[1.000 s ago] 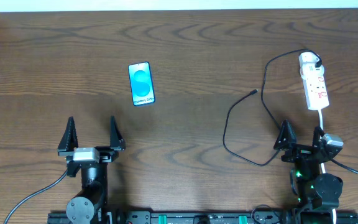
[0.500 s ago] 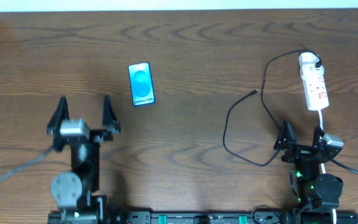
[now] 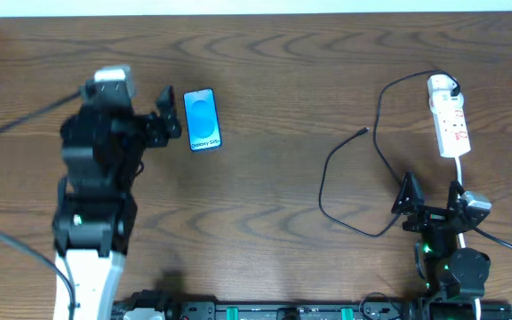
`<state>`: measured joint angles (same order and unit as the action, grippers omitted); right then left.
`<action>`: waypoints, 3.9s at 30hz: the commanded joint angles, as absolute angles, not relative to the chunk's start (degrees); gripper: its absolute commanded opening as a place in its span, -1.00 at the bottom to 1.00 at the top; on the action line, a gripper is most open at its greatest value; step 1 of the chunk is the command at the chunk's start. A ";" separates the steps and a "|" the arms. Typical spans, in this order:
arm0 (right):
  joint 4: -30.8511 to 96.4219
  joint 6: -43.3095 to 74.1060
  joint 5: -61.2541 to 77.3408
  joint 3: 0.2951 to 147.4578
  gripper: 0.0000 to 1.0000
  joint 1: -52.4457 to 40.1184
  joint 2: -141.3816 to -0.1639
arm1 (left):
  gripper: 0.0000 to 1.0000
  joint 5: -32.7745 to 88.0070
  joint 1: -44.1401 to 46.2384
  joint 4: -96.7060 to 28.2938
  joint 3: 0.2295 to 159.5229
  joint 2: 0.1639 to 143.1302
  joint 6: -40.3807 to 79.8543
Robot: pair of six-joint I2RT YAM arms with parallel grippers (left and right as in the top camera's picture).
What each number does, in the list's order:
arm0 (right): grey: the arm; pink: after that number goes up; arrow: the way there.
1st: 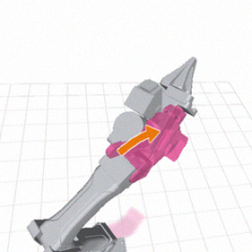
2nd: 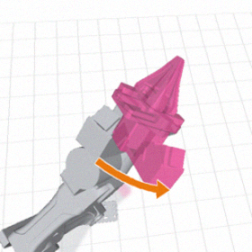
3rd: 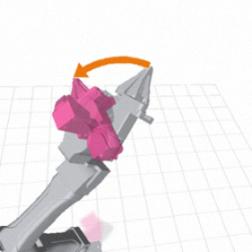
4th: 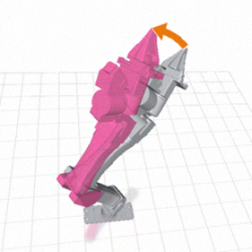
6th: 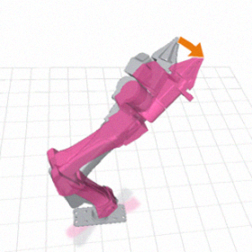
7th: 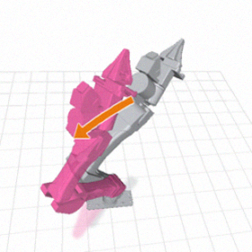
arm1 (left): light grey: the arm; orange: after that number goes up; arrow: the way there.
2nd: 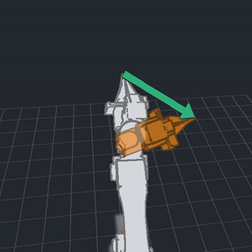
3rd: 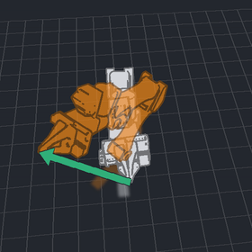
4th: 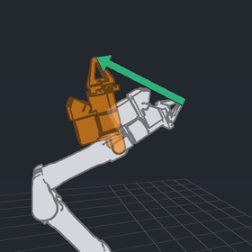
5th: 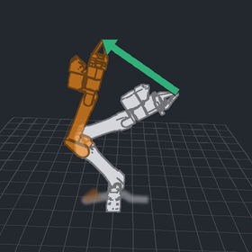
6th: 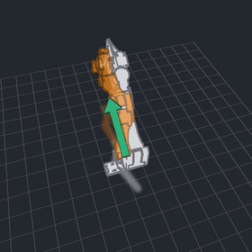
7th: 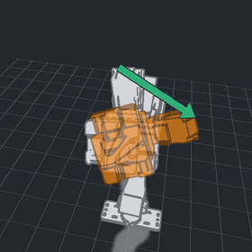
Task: Plug charger to phone and switch on socket
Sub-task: 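Open the left gripper and move it over the blue phone, then lower the left gripper and grasp the phone's bottom edge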
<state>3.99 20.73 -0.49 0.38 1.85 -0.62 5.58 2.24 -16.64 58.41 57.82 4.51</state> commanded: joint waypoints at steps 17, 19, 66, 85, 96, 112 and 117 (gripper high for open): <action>4.08 20.51 -0.95 0.27 0.98 1.45 -0.27 | 0.87 -5.82 12.62 -37.32 83.94 78.30 5.04; 4.08 20.51 -0.95 0.27 0.99 1.45 -0.25 | 0.87 -5.82 12.62 -37.34 83.81 78.30 5.04; 4.08 20.51 -0.95 0.27 0.99 1.45 -0.27 | 0.96 -1.80 8.43 -32.25 83.77 109.69 23.51; 4.10 20.51 -0.95 0.27 0.99 1.45 -0.27 | 0.96 -1.72 8.43 -30.72 83.64 118.76 17.80; 4.08 20.51 -0.95 0.27 0.98 1.45 -0.27 | 0.96 -1.72 8.43 -28.75 83.59 119.81 14.52; 4.08 20.51 -0.95 0.27 0.98 1.45 -0.27 | 0.96 -1.72 8.45 -24.95 82.67 119.92 13.34; 4.10 20.53 -0.95 0.27 0.99 1.45 -0.27 | 0.94 -1.72 8.49 -23.83 81.84 119.96 13.32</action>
<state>3.99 20.73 -0.49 0.38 1.83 -0.62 -1.63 8.43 -23.97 82.74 118.96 14.28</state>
